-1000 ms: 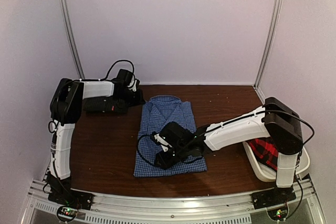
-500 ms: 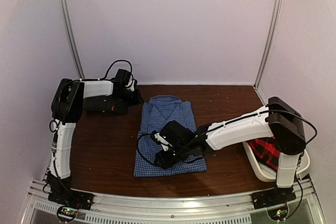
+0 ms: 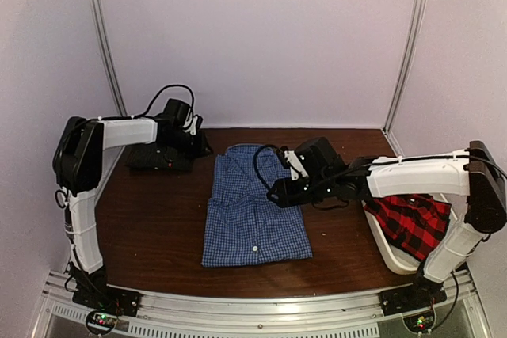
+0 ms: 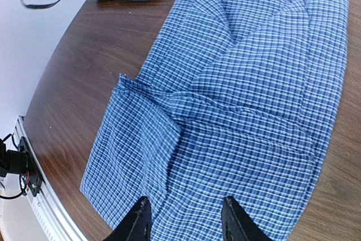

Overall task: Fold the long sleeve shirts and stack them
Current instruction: Smooth out the 2/3-rectangle-folded shirt at the center of the board.

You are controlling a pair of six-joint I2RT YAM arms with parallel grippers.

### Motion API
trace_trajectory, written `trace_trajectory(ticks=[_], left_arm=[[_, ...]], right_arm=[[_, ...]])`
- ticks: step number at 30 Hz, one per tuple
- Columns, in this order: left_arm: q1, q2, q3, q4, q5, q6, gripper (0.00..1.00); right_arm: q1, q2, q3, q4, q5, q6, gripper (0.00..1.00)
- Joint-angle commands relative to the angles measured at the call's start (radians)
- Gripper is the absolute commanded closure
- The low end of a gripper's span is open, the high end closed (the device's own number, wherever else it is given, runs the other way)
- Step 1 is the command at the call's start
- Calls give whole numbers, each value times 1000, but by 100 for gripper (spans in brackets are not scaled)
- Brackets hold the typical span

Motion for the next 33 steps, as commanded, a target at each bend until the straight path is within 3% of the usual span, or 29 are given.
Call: trace_trajectory(ticks=[1, 6, 15, 22, 33], left_arm=[[-54, -130, -154, 110, 75, -42, 76], [-106, -114, -197, 168, 126, -71, 76], [-119, 105, -13, 204, 169, -89, 79], [-103, 258, 150, 130, 112, -91, 80], [-76, 321, 274, 21, 48, -64, 80]], right_arm=[[-37, -69, -85, -6, 0, 23, 56], [-75, -133, -179, 17, -28, 46, 56], [-88, -189, -298, 47, -49, 78, 56], [-88, -204, -363, 65, -85, 87, 56], [-88, -217, -407, 52, -123, 70, 55]])
